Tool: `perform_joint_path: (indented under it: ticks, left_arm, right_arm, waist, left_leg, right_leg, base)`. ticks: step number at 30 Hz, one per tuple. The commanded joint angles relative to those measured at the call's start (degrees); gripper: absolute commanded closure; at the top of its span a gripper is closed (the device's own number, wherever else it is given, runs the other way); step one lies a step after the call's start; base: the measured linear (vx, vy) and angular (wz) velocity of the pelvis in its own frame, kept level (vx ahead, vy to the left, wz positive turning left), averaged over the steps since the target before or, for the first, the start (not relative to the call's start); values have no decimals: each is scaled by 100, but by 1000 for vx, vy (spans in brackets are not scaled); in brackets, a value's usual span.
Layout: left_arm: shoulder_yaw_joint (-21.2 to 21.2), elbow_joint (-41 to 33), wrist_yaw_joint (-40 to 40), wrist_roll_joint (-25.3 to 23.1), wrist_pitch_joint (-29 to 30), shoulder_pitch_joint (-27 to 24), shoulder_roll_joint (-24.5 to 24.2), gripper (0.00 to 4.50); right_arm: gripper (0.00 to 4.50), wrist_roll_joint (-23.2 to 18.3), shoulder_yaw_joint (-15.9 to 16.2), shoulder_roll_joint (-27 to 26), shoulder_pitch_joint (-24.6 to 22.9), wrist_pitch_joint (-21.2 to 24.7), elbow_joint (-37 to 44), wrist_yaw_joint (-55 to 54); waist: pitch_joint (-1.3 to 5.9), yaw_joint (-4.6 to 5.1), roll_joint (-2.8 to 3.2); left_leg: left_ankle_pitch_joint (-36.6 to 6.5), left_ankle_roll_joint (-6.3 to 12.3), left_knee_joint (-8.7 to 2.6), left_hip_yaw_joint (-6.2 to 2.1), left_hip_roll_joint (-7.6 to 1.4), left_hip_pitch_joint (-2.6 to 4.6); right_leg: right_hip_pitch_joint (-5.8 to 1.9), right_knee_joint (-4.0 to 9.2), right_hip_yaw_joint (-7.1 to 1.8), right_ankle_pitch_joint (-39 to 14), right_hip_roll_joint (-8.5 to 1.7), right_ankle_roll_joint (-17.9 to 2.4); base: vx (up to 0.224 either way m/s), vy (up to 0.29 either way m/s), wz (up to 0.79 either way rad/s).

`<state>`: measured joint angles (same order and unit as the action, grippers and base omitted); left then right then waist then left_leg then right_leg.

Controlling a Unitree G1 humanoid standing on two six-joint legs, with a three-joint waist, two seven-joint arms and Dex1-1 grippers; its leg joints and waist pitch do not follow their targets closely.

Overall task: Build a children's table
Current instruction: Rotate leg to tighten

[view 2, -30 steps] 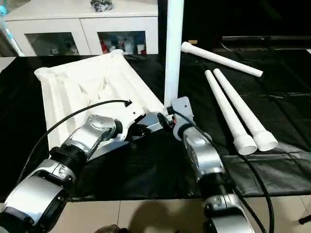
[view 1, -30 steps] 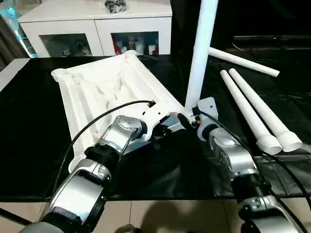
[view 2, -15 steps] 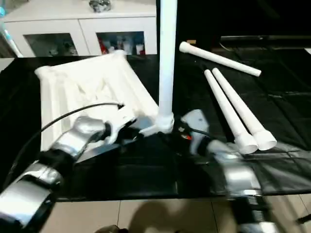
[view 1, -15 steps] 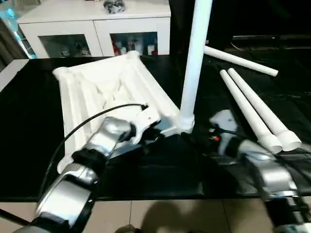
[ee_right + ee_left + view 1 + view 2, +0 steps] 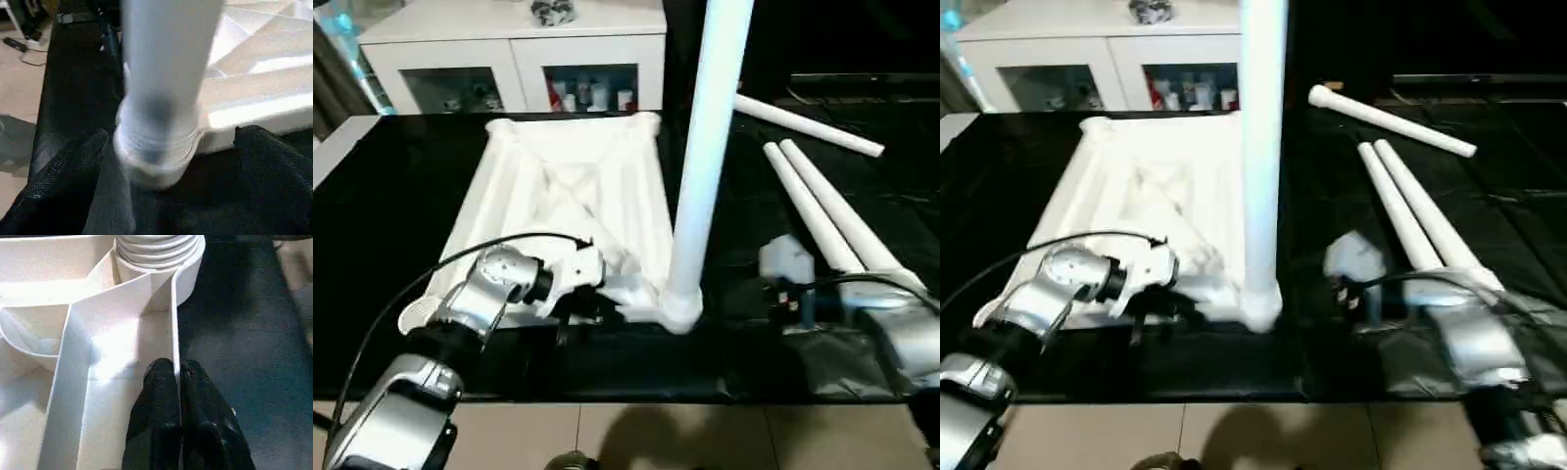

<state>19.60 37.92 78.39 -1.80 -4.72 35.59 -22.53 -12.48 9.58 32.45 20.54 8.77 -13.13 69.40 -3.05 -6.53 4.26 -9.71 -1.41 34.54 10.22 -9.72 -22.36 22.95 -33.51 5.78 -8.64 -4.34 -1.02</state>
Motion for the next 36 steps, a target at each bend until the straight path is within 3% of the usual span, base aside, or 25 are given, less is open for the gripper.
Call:
perform_joint_path:
  ticks: [1,3,9,20,28,32,34,36]
  left_arm:
    - [15,-430,226,285,-56,78,56,450]
    - [26,-476,260,298,-69,57,62,450]
    - [34,-511,184,213,-182,20,79,450]
    - [48,-412,-40,51,-201,22,117,450]
    - [7,-241,-355,-62,-113,89,180,450]
    - [-133,31,-1026,-185,182,235,372,450]
    - [-222,191,-1539,-269,439,358,547,450]
    - [-300,290,-1952,-311,718,462,703,450]
  right_arm:
    - [21,59,100,-53,211,-32,-56,133]
    - [21,76,206,-108,297,-43,-133,249]
    - [94,134,409,-165,461,-140,-440,461]
    - [172,90,412,-245,450,-154,-560,487]
    - [180,8,338,-360,369,-120,-554,372]
    - [180,195,185,-717,427,31,-792,-533]
    - [180,426,80,-1044,530,105,-1068,-1402]
    - [180,505,-12,-1277,615,168,-1246,-1932]
  waist:
    - [438,9,-105]
    - [433,-12,-118]
    - [448,-36,-122]
    - [441,-13,-124]
    - [443,-7,-120]
    - [435,23,-125]
    - [409,83,-116]
    - [410,155,-127]
  left_leg:
    - [-1299,486,-372,-133,-400,137]
    - [-1350,447,-382,-136,-411,147]
    - [-1203,473,-366,-133,-392,123]
    - [-1256,462,-368,-136,-386,121]
    - [-1254,458,-364,-135,-386,123]
    - [-1306,419,-366,-132,-365,125]
    - [-1462,254,-379,-151,-341,146]
    - [-1543,183,-386,-160,-329,131]
  right_leg:
    - [-259,410,-306,-1948,-498,-1100]
    - [-255,403,-311,-1960,-495,-1084]
    - [-273,382,-313,-1803,-504,-1085]
    - [-274,408,-305,-2000,-497,-999]
    - [-273,407,-308,-1960,-497,-1023]
    - [-266,422,-296,-2042,-484,-1006]
    - [-241,465,-279,-2380,-492,-954]
    - [-266,476,-274,-2549,-498,-866]
  base:
    - [0,0,0]
    - [0,0,0]
    - [0,0,0]
    - [0,0,0]
    - [0,0,0]
    - [0,0,0]
    - [0,0,0]
    - [0,0,0]
